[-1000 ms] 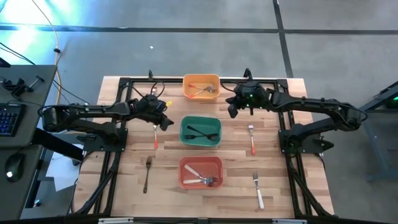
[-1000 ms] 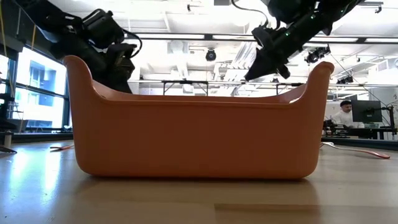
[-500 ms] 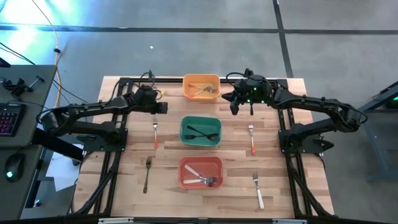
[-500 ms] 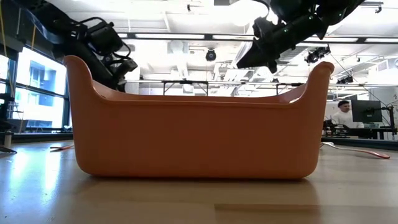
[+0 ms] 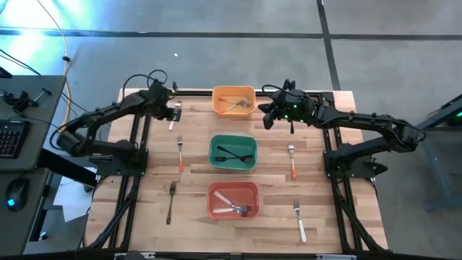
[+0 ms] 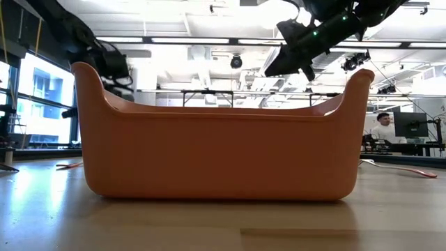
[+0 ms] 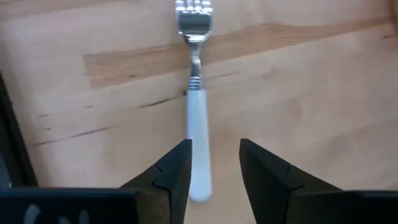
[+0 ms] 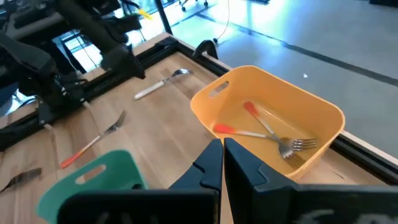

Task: Sort silverware by color (type)
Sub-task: Put the white fork into the orange bin

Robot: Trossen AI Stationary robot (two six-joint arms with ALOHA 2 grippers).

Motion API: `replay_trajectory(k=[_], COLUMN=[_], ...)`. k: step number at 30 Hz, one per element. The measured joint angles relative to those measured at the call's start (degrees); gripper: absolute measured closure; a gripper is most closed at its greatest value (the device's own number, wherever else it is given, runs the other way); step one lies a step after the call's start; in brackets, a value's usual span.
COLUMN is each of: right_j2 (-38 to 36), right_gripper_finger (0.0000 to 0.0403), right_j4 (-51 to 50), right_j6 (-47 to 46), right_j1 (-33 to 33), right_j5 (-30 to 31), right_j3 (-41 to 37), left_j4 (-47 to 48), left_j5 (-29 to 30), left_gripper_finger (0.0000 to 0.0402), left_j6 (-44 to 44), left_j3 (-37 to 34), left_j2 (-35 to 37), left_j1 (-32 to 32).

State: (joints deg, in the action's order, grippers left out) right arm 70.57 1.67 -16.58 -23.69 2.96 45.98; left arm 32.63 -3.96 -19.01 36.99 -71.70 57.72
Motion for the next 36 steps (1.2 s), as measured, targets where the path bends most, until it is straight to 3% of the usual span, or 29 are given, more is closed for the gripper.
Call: replay_trajectory(k=[10,18,22,30,36], right_j2=[0.0,0.0,0.0,0.0,0.0], right_gripper_finger=[0.0403,0.0403,0.0403,0.0403,0.0403], right_j4=[-0.2,-0.2,-0.2,-0.2,-0.2], right_j6=[0.2,2.1,2.0,1.6,1.4], right_j1=[0.0,0.0,0.0,0.0,0.0], right_j5=[-2.1,-2.1,-2.1,-2.1,-2.1], right_j3=[0.0,0.0,0.0,0.0,0.0], left_j4=[-6.3,-1.2,3.4,8.0,7.7], left_j5=[2.9,4.0,7.3,0.5,-0.3], left_gripper_finger=[0.0273,0.0273,0.0273,0.0281,0.0331], left_j6=[-0.7,2.6,6.3,8.4,11.5], left_j3=[3.3,10.6,16.2,22.0,22.3], left_j2=[-7.3,-14.6,-20.2,-30.2,-32.0], left_j1=[-0.6,-0.9,0.2,1.6,0.8])
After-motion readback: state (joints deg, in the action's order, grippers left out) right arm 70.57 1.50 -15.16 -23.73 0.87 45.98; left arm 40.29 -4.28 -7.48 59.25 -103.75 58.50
